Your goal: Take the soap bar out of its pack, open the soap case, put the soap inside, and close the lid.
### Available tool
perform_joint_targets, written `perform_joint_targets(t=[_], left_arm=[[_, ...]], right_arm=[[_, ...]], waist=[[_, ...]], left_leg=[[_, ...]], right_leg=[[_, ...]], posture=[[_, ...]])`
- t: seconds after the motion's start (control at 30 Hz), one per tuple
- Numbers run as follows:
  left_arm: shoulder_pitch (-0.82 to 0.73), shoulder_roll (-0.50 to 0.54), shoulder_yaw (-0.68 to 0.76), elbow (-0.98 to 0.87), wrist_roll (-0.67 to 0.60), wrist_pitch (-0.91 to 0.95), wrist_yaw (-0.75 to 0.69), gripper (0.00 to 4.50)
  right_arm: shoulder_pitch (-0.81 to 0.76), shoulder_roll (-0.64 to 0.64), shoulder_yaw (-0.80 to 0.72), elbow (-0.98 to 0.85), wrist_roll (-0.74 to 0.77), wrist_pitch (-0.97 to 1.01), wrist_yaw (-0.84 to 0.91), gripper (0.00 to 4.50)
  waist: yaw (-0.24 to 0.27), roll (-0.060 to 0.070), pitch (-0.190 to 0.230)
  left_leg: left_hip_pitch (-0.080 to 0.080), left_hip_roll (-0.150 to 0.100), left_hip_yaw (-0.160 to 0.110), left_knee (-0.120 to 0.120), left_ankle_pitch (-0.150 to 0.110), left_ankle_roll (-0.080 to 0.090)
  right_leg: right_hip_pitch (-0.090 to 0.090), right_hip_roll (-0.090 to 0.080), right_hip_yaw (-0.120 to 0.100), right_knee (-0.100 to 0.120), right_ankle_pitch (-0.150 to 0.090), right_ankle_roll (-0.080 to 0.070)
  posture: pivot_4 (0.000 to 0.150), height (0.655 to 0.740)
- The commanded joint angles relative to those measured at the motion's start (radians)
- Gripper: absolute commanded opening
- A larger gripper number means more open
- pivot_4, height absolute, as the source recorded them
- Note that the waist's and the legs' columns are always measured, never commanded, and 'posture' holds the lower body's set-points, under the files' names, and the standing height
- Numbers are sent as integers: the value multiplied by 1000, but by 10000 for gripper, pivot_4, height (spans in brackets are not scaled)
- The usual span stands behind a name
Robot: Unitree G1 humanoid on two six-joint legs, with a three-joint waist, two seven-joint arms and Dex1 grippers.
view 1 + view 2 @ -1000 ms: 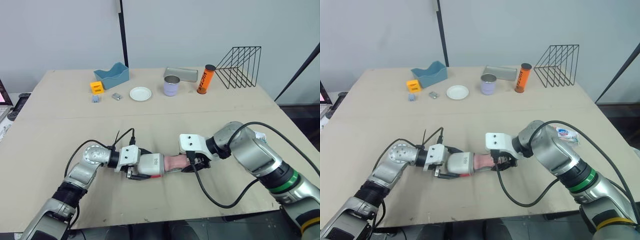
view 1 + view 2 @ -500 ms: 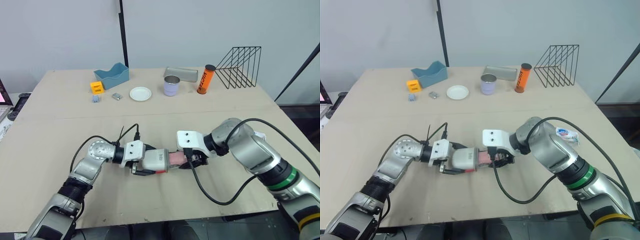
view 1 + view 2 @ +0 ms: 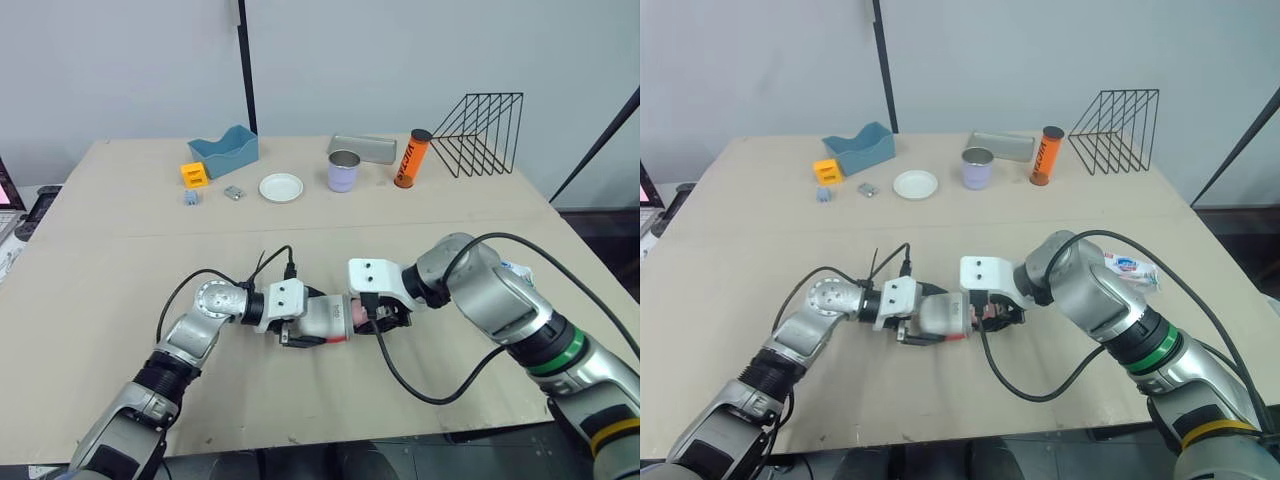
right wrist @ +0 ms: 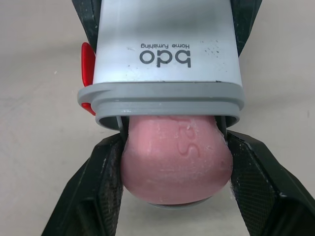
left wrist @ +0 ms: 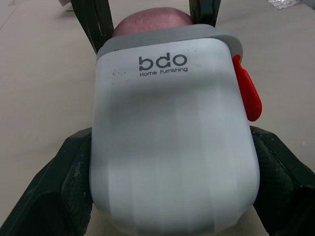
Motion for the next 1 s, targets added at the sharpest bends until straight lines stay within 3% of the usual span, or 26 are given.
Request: perform_joint_targets(t=[0.03,0.07,0.67,1.0], left_arm=[[-15,-14,-3,-25,-16,-21,-4,35259],[-14,-11,0,-23,-16,-24,-4,35259],[25,58,51,-48,-48,-47,3,35259],[12,56,57,-98,-63,-24,9,35259]], right_arm=[[-37,-10,-46,-57,16,-13,-1,40132],[-36,-15,-51,-61,19,-15,0,44274],[107,-197,-177,-133,94,-94,16,44274],[78,-101,-93,-5,19,-102,-39,44274]], waist=[[0,0,0],[0,0,0],[0,0,0],[0,0,0]], left_leg=[[0,0,0,0,0,0],[0,0,0,0,0,0],[0,1,0,0,0,0],[0,1,1,0,0,0]], right_leg=[[0,0,0,0,0,0],[0,0,0,0,0,0],[0,0,0,0,-1,0],[0,0,0,0,0,1]], posture=[[1500,7393],[1500,7393],[1500,7393],[1500,7393]])
